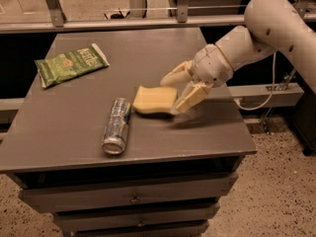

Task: Move sponge near redbull can

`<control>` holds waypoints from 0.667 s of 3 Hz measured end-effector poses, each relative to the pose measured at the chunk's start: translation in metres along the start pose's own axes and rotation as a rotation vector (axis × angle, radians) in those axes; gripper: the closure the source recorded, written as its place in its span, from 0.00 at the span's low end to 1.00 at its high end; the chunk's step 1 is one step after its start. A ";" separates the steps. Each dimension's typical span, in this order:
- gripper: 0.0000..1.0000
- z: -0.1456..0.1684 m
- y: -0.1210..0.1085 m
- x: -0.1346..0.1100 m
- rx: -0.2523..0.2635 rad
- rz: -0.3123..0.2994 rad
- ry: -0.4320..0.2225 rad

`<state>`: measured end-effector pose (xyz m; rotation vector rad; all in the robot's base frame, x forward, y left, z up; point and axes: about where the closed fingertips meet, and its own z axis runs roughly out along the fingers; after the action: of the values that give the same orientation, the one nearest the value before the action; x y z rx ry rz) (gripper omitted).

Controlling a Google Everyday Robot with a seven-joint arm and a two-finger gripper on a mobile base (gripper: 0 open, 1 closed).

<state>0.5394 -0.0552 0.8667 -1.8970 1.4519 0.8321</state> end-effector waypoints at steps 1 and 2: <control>0.00 -0.002 0.000 0.001 0.006 -0.001 0.009; 0.00 -0.003 0.000 0.002 0.008 -0.002 0.011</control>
Offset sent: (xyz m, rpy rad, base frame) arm 0.0013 -0.0134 0.0031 -0.0241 -0.0224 -0.0193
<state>0.5404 -0.0584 0.8671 -1.8996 1.4578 0.8155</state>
